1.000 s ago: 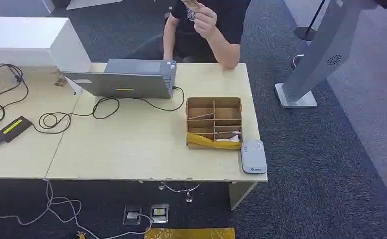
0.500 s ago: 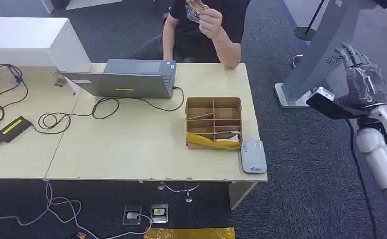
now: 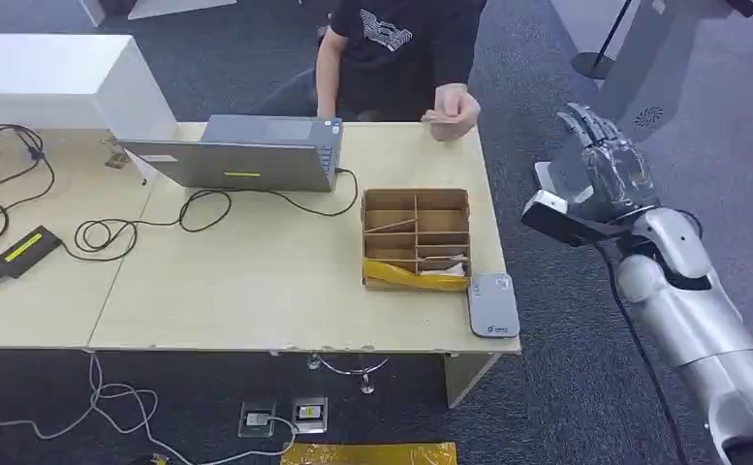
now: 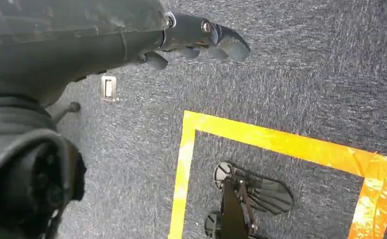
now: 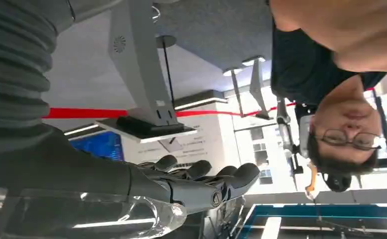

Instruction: Pass the card to the sensor for recognition and then transmit it.

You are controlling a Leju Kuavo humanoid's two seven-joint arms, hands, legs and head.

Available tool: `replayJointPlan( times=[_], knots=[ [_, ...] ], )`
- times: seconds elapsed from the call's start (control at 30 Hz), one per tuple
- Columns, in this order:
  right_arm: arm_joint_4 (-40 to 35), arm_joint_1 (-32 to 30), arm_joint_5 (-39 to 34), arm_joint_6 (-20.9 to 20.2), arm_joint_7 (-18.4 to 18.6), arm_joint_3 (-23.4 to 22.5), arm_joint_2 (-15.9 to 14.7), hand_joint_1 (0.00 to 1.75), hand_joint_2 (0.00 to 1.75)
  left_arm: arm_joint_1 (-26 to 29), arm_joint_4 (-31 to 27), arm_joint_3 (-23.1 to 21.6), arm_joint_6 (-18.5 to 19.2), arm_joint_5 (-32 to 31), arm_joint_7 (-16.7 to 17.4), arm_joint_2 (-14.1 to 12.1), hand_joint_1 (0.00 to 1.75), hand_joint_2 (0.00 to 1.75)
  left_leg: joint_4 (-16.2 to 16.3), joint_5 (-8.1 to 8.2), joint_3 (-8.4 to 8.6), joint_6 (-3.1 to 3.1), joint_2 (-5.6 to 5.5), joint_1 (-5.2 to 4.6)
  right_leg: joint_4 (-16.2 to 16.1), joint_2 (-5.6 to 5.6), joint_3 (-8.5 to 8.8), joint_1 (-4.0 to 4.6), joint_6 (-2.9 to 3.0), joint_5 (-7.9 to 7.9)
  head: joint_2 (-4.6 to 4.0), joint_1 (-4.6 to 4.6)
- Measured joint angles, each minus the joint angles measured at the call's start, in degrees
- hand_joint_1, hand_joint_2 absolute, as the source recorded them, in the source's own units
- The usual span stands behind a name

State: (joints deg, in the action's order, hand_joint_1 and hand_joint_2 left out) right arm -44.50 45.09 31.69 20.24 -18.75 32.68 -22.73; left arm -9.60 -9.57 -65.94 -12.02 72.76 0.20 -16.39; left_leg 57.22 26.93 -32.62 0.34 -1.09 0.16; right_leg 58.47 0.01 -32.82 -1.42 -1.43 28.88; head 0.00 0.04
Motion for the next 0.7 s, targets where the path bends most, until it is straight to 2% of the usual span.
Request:
replayJointPlan(
  times=[0.47, 0.5, 0.53, 0.57, 0.7],
  knots=[
    [2.2, 0.9, 0.7, 1.4, -1.3, 2.4, 3.1, 0.0, 1.75, 0.1, 0.0, -0.3, -0.6, 0.0, 0.1, 0.0, 0.0, 0.0, 0.0, 0.0, 0.0, 0.0, 0.0, 0.0, 0.0, 0.0, -0.01, 0.0, 0.0, 0.0, 0.0, 0.0],
    [2.3, 1.0, 0.6, 1.2, -1.3, 2.5, 3.2, 0.05, 1.75, 0.1, 0.0, -0.3, -0.5, 0.0, 0.1, 0.0, 0.0, 0.0, 0.0, 0.0, 0.0, 0.0, 0.0, 0.0, 0.0, 0.0, -0.01, 0.0, 0.0, 0.0, 0.0, 0.0],
    [2.5, 1.1, 0.2, 0.8, -1.3, 2.6, 3.3, 1.55, 1.75, 0.1, 0.0, -0.3, -0.5, 0.1, 0.1, 0.0, 0.0, 0.0, 0.0, 0.0, 0.01, 0.0, 0.0, 0.0, 0.0, 0.0, 0.0, 0.0, 0.0, 0.0, 0.0, 0.0],
    [2.7, 1.1, 0.1, 0.5, -1.3, 2.7, 3.3, 1.75, 1.75, 0.1, 0.0, -0.3, -0.5, 0.2, 0.1, 0.0, 0.0, 0.0, 0.0, 0.0, 0.0, 0.0, -0.01, 0.0, 0.0, -0.01, 0.0, 0.0, 0.0, 0.0, 0.0, 0.0],
    [3.1, 1.2, 0.3, 0.7, -1.2, 3.2, 3.6, 1.75, 1.75, 0.1, 0.0, -0.4, -0.5, 0.2, 0.1, 0.0, 0.0, 0.0, 0.0, 0.0, 0.01, -0.01, 0.01, 0.0, 0.0, 0.01, -0.01, 0.0, 0.0, 0.0, 0.0, 0.0]
  ],
)
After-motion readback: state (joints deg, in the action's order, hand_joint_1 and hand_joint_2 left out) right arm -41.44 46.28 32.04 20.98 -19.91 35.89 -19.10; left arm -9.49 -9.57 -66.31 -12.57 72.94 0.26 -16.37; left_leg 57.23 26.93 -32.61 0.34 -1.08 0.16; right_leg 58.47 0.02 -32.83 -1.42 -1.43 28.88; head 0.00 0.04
